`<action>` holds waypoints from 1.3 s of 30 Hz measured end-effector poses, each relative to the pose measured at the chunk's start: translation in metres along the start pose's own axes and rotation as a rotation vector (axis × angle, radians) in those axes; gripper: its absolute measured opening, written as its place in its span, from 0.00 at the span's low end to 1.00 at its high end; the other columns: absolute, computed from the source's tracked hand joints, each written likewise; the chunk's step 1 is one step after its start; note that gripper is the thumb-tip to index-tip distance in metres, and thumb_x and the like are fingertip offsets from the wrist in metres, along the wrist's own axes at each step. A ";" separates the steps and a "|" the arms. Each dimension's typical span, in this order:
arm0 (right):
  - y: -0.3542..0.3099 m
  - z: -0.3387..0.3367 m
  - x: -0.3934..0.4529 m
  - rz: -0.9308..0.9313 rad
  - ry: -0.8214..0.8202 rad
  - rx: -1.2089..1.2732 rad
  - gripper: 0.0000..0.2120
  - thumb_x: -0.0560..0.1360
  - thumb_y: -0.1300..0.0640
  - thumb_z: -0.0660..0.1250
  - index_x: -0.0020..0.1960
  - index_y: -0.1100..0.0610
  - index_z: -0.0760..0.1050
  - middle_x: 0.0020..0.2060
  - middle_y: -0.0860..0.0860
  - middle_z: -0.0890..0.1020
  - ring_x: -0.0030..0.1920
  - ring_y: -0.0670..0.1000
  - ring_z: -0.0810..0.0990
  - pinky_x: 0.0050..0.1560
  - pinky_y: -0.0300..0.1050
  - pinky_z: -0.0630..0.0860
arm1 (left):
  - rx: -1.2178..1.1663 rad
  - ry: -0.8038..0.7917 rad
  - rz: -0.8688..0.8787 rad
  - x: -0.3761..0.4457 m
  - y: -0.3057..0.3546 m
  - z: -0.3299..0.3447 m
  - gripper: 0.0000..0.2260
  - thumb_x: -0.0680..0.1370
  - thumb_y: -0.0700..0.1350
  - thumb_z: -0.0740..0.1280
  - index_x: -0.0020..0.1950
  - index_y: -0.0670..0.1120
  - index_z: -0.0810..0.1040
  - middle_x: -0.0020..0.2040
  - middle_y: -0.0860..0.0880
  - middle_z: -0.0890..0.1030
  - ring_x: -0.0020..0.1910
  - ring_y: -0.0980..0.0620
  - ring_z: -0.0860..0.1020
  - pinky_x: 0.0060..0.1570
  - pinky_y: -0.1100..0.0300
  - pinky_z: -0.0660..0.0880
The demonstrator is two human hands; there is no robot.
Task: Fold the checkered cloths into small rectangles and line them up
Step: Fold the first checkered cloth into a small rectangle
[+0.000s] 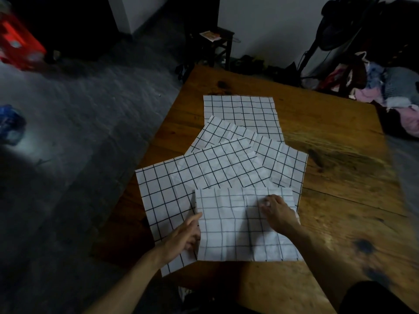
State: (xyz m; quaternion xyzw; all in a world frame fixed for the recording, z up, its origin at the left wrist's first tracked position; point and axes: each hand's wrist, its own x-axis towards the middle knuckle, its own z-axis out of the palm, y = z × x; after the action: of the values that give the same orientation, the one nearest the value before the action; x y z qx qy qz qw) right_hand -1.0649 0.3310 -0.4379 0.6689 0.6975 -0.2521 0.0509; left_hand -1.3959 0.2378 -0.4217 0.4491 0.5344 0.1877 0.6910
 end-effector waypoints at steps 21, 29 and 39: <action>0.005 0.004 -0.002 0.009 0.044 0.047 0.18 0.81 0.47 0.56 0.68 0.52 0.67 0.69 0.51 0.68 0.66 0.53 0.70 0.60 0.54 0.72 | -0.040 0.004 -0.016 -0.018 -0.003 0.022 0.41 0.66 0.81 0.48 0.58 0.55 0.83 0.62 0.62 0.79 0.65 0.65 0.71 0.59 0.67 0.68; 0.005 0.003 -0.001 0.014 0.035 0.071 0.19 0.81 0.46 0.56 0.69 0.52 0.67 0.69 0.51 0.69 0.65 0.53 0.71 0.62 0.56 0.72 | 0.000 0.030 -0.052 -0.015 -0.003 0.022 0.29 0.77 0.69 0.51 0.56 0.51 0.83 0.60 0.59 0.78 0.62 0.61 0.72 0.58 0.63 0.69; 0.007 0.006 -0.019 -0.059 0.147 0.011 0.34 0.69 0.47 0.74 0.71 0.55 0.66 0.69 0.53 0.70 0.68 0.55 0.69 0.64 0.53 0.70 | 0.296 0.477 0.047 -0.010 -0.007 0.003 0.04 0.81 0.47 0.63 0.48 0.53 0.77 0.42 0.50 0.81 0.37 0.57 0.79 0.35 0.63 0.76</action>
State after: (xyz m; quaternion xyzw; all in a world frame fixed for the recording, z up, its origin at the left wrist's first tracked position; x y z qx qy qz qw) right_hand -1.0582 0.3107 -0.4372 0.6650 0.7173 -0.2076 -0.0114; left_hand -1.3987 0.2255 -0.4212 0.5007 0.6929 0.2237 0.4681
